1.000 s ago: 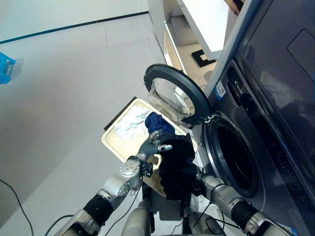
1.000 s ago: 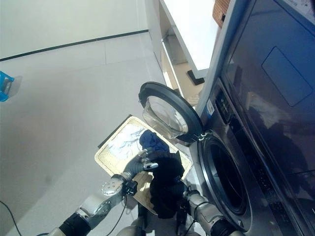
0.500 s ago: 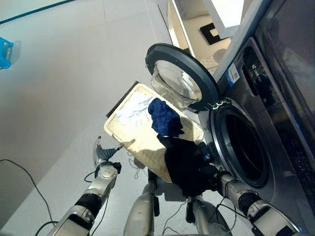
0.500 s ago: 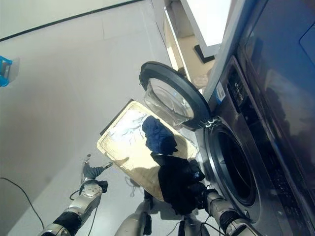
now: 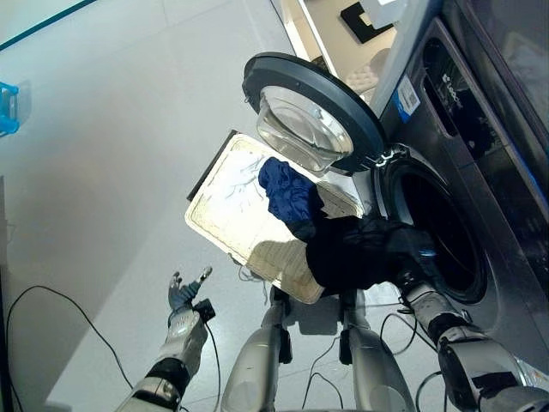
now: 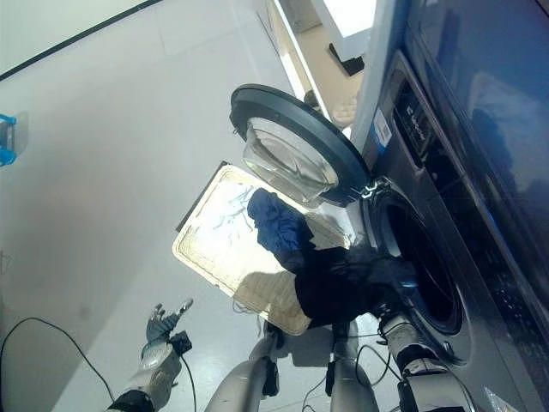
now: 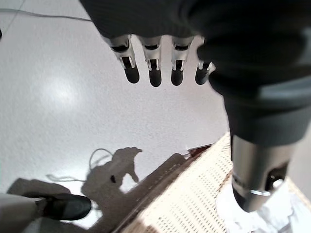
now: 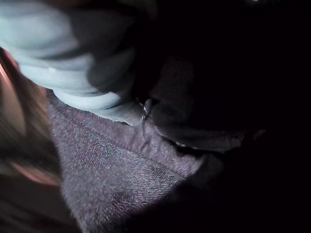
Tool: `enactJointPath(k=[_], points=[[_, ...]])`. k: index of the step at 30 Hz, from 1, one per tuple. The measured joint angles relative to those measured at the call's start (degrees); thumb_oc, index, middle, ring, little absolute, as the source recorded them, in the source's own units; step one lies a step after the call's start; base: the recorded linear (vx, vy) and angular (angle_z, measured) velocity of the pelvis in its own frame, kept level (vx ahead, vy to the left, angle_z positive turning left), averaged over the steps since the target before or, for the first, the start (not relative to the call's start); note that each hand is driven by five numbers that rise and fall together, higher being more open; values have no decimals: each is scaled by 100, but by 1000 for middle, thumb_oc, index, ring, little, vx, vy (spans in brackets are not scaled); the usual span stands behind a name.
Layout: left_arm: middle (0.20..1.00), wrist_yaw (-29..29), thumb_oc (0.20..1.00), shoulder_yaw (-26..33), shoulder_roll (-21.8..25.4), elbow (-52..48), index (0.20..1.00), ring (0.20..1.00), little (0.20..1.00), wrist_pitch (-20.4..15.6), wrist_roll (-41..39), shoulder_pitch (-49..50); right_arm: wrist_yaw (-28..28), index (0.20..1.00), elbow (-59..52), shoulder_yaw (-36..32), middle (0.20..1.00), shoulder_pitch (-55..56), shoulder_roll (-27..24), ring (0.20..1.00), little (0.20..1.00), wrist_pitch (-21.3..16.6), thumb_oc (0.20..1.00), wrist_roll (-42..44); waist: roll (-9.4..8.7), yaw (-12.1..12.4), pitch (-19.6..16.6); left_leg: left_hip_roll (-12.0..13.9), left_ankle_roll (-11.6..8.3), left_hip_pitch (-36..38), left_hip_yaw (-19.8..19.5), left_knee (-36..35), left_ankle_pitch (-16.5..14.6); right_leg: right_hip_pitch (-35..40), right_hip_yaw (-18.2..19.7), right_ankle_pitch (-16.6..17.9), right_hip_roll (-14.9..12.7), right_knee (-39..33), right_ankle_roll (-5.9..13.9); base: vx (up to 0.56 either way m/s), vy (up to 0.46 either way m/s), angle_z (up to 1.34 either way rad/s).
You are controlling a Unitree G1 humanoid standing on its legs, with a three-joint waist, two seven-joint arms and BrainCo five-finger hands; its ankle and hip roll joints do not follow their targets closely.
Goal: Put the clothes into the washing machine.
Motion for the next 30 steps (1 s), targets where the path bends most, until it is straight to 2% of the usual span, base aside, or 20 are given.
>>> enactJointPath(k=[2,4,8,9,10,12,13,14,16,17,18,19,23,25,30], points=[[1000,-64,1000,-1,60,-79,1000,1000,1000,3,1,-93,-169,200,-150,-38,200,1,-123,200,200,-367,200,441,1,-4,0,13,49,-89,0,1,36,-140,1,-11,8,118,-11,0,-91,-2],[1000,-123,1000,-6,161,-226,1000,1000,1000,4,2,-129,-354,200,-416,-213,200,-94,-97,200,200,-523,200,942,8,-3,-6,34,73,-200,3,22,62,-326,5,-58,30,301,-25,-13,-132,0],[1000,-221,1000,-8,417,-439,1000,1000,1000,59,1,-168,-776,200,-1020,-474,200,-376,-74,200,200,-1418,200,2335,15,46,-10,30,42,-419,4,-8,115,-676,11,-81,30,535,-57,-6,-100,0],[1000,-221,1000,-8,417,-439,1000,1000,1000,59,1,-168,-776,200,-1020,-474,200,-376,-74,200,200,-1418,200,2335,15,46,-10,30,42,-419,4,-8,115,-676,11,-81,30,535,-57,21,-51,-3],[1000,-226,1000,-9,443,-504,1000,1000,1000,111,1,-163,-779,200,-1224,-475,200,-408,7,200,200,-1843,200,2693,18,89,-12,13,42,-451,23,-32,115,-753,39,-93,13,587,-55,-24,-58,-8],[1000,-229,1000,-23,453,-624,1000,1000,1000,164,1,-144,-959,200,-1743,-691,200,-475,149,200,200,-2453,200,3122,15,179,-10,9,73,-459,95,-86,140,-822,104,-88,2,598,-41,-15,-74,-13],[1000,-182,1000,-119,512,-767,1000,1000,1000,214,1,-114,-1233,200,-2680,-1034,200,-476,535,200,200,-3224,200,3184,15,181,-10,-12,99,-528,145,-88,155,-924,150,-100,-22,607,-17,-8,-45,-15],[1000,-167,1000,-221,565,-843,1000,1000,1000,257,1,-106,-1275,200,-3383,-1203,200,-451,765,200,200,-3846,200,3185,13,173,-9,-58,156,-607,165,-87,199,-1012,189,-50,-32,602,-29,-31,-16,-12],[1000,-142,1000,-249,524,-859,1000,1000,1000,289,3,-196,-1327,200,-3576,-1242,200,-718,816,200,200,-4375,200,3185,9,167,-6,-74,158,-673,172,-87,200,-1101,242,-41,-72,605,-10,-3,1,-10],[1000,-137,1000,-253,496,-866,1000,1000,1000,332,10,-219,-1325,435,-3735,-1301,435,-773,886,435,435,-4577,435,3185,9,172,-6,-99,158,-682,179,-87,200,-1134,279,-43,-92,606,-3,8,16,-17],[1000,-137,1000,-256,472,-857,1000,1000,1000,377,11,-245,-1296,736,-3782,-1290,736,-827,919,736,736,-4734,736,3185,8,167,-6,-125,158,-681,184,-87,200,-1150,308,-45,-117,598,7,11,17,-20],[1000,-136,1000,-253,445,-852,1000,1000,1000,385,11,-275,-1238,1000,-3843,-1258,1000,-833,953,1000,1000,-4859,1000,3185,8,158,-6,-148,159,-677,187,-88,201,-1152,332,-47,-141,576,19,8,13,-14],[1000,-149,1000,-275,321,-798,1000,1000,1000,382,23,-332,-1178,1000,-3852,-1201,1000,-848,962,1000,1000,-5054,1000,3185,11,157,-8,-197,161,-672,264,-87,203,-1125,375,-33,-195,495,46,21,18,-7],[1000,-167,1000,-548,304,-808,1000,1000,1000,389,58,-278,-1196,1000,-3806,-993,1000,-895,907,1000,1000,-5170,1000,3185,15,156,-11,-228,162,-642,292,-86,206,-1114,381,-35,-226,494,60,21,7,-9],[1000,-257,1000,-721,279,-891,1000,1000,1000,406,60,-150,-1192,1000,-3626,-881,1000,-940,842,1000,1000,-5035,1000,3185,23,172,-15,-233,161,-600,289,-85,207,-1072,354,-35,-221,501,62,3,1,-1]])
